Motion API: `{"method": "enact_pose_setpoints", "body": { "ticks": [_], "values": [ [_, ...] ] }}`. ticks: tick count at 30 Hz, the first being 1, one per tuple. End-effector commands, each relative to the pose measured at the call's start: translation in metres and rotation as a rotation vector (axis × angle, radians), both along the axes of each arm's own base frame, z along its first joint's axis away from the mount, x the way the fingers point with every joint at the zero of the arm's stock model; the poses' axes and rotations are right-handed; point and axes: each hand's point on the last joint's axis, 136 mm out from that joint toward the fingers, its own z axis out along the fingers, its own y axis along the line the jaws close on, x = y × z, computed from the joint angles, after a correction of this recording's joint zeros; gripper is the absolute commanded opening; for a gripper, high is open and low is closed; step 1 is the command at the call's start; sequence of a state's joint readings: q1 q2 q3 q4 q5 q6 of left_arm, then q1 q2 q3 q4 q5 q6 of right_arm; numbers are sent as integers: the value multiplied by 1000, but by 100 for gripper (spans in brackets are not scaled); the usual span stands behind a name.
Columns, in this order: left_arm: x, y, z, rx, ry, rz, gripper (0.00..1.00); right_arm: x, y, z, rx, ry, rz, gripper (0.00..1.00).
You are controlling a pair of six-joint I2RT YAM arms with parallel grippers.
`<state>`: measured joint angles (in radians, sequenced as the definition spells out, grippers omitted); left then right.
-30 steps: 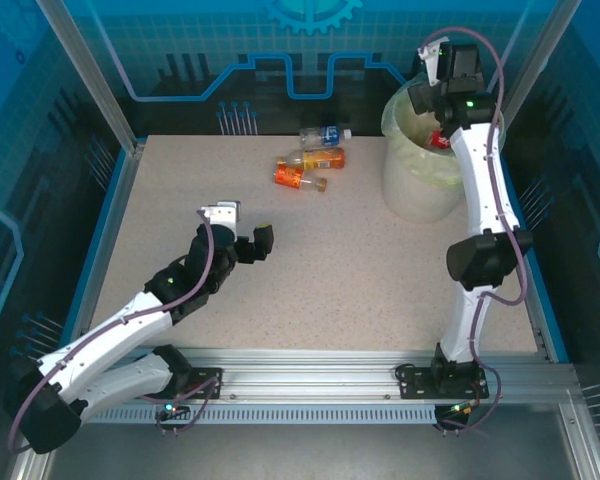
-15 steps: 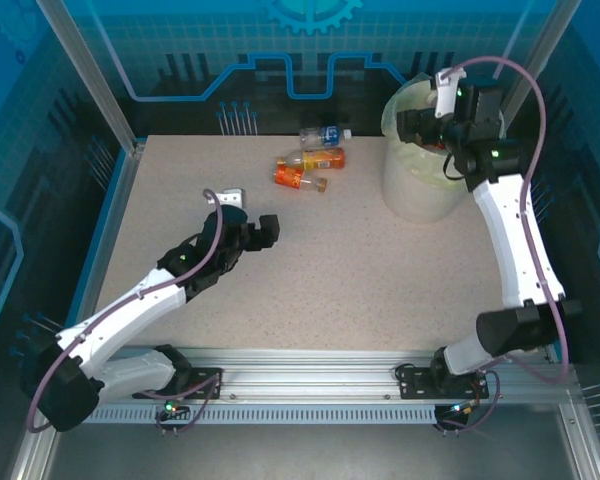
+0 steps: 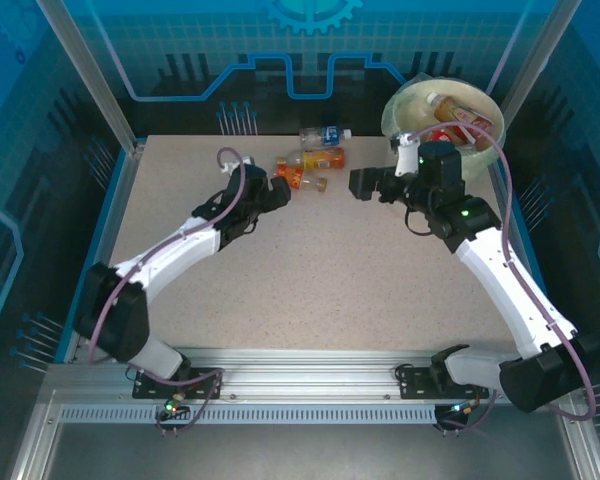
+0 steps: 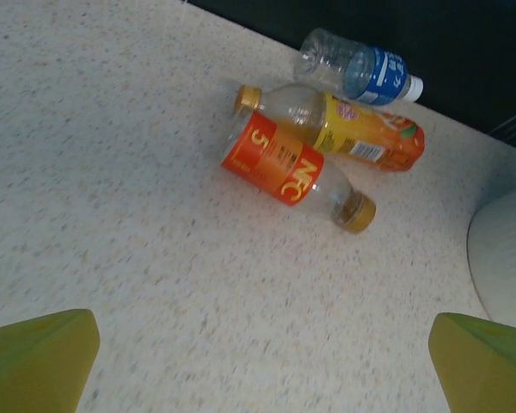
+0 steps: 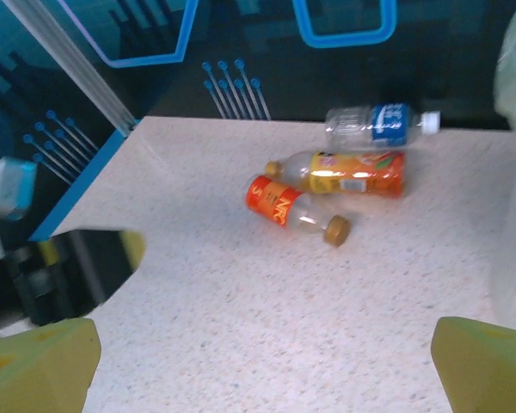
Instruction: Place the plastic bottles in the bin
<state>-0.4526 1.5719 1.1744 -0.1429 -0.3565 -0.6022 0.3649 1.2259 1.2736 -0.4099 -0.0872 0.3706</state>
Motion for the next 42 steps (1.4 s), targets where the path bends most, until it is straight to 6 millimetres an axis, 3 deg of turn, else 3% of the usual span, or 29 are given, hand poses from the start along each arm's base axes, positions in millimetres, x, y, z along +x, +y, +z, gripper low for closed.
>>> {"method": "enact_pose_setpoints", "body": {
  "ticks": [1,7,12,16,21,25,29,33,36,42],
  "values": [
    [43,-7,14,-14,-106,7,99,-6,15,16,91,-46,11,100],
    [118,-6,4,29,-133,31,99,-9,17,12,69,-28,-2,100],
    [173,-28,8,29,-156,-71,99,-13,14,9,38,-13,-8,100],
    [201,-40,-11,47,-125,-141,99,-18,10,6,22,-5,-19,100],
    [226,-52,-48,51,-73,-256,99,-26,4,6,8,-2,-29,100],
    [230,-47,-69,104,-40,-337,99,-31,-4,9,-17,-11,-44,100],
    [225,-33,-87,19,32,-399,99,-34,-8,13,-27,-25,-57,100],
    [201,-44,-102,-34,106,-555,99,-34,-10,17,-27,-37,-63,100],
    [188,-41,-113,-6,132,-577,98,-35,-10,21,-27,-41,-60,100],
    [162,-41,-113,-13,124,-610,97,-39,-15,24,-34,-51,-78,100]
  ]
}}
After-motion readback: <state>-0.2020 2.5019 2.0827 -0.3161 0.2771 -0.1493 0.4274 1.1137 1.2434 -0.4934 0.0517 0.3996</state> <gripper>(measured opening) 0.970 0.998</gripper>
